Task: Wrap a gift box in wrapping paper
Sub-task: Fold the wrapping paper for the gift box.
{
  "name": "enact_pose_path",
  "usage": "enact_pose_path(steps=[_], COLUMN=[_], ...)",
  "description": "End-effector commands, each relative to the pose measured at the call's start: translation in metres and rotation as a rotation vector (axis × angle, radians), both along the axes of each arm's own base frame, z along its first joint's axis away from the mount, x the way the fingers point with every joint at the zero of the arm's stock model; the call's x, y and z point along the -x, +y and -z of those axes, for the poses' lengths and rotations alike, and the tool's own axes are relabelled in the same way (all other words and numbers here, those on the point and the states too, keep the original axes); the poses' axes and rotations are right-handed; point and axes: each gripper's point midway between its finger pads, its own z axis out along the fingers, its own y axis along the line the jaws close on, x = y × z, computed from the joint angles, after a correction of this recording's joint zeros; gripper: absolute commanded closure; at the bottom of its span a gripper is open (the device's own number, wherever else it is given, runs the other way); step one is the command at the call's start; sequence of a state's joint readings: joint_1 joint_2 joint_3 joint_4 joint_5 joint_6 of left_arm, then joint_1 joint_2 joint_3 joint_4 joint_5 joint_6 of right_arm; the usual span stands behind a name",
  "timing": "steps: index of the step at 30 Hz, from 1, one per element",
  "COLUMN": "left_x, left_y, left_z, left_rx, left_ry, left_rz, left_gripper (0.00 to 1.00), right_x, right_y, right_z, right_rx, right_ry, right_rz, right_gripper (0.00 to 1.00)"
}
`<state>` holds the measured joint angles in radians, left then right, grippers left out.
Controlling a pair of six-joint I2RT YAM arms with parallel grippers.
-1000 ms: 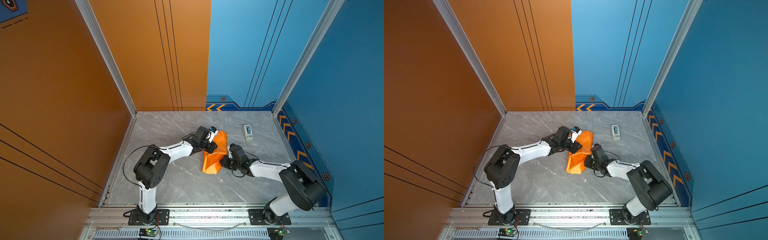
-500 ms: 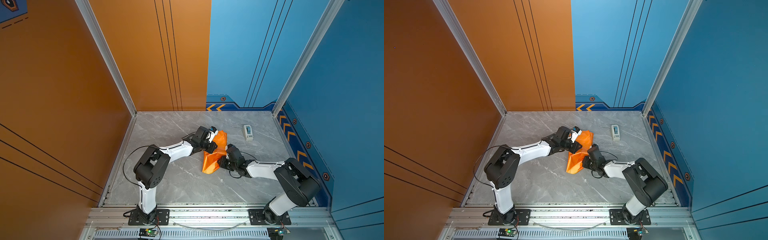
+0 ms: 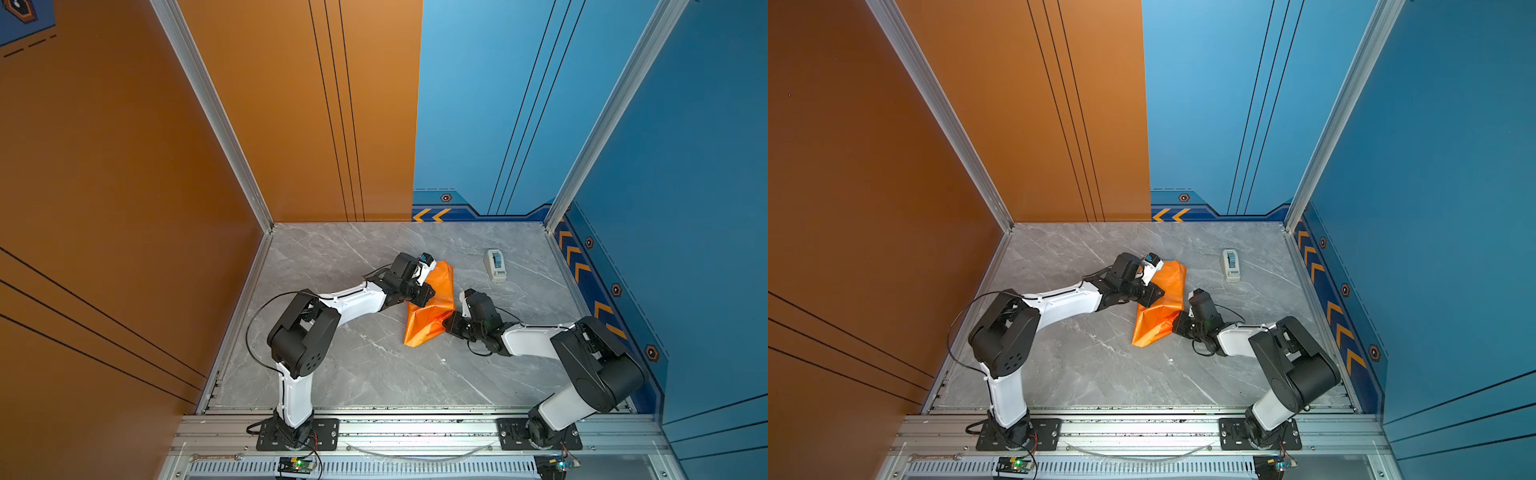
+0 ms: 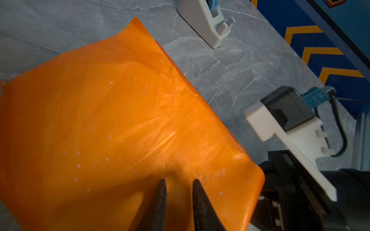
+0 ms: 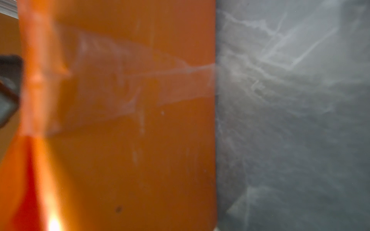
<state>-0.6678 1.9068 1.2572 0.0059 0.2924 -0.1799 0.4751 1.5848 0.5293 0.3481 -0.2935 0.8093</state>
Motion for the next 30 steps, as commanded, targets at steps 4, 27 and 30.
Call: enact_pose_path(steps=[4,27,30], left_x=[0.013,0.013,0.013], left_y=[0.003,0.004,0.004], left_z=[0.026,0.025,0.025], left_rx=[-0.041,-0.042,-0.043], left_ry=[0.074,0.067,0.067], left_rz=[0.024,0.022,0.021], left_gripper=[0.75,0.75,0.75], right_x=[-0.001,0.016,0.027], right_y=[-0.002,-0.012,0.003], right_z=[0.003,0.030,0.033], right_rx=[-0.020,0.040,0.028], right_ry=[0.001,0.070,0.084], right_rz=[0.010,-0.006,-0.071], right_gripper=[0.92,0.90,0.91])
